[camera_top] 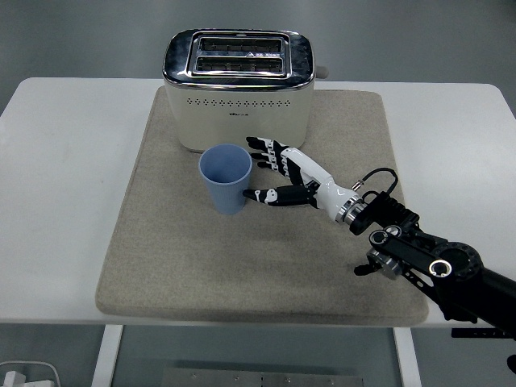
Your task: Put the water cup in front of the bread machine
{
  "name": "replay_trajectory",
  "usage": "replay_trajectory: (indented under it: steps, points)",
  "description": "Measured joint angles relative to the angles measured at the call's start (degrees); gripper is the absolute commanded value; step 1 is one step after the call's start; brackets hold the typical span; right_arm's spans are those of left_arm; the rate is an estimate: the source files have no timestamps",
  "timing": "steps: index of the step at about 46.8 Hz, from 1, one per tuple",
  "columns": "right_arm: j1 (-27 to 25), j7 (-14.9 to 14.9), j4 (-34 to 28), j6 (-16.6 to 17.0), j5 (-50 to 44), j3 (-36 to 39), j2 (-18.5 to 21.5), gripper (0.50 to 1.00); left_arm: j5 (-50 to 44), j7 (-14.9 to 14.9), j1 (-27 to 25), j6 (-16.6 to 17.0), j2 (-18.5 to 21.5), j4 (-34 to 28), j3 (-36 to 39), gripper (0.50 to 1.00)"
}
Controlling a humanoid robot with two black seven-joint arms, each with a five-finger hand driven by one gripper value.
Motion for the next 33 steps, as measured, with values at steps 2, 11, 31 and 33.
replay_trajectory:
  steps: [2, 11, 31, 33]
  points:
    - [-0.02, 0.0, -0.02, 0.6, 0.01, 0.2, -0.83, 0.928, 0.0, 0.0, 0.0, 0.0, 0.0, 0.0, 0.0, 1.0]
    - [-0.76, 0.16, -0.05, 2.02, 0.21, 0.65, -5.6, 0.926, 0.0, 0.0, 0.0, 0.0, 0.0, 0.0, 0.02, 1.0]
    - [-0.61, -1.95, -0.14, 5.76, 10.35, 5.19, -10.84, 0.926, 0.03, 0.0, 0.0, 0.0, 0.0, -0.28, 0.05, 1.0]
    - [-0.53, -2.89, -0.14, 6.01, 12.16, 5.65, -11.0, 0.928, 0.03, 0.0, 0.0, 0.0, 0.0, -0.31, 0.05, 1.0]
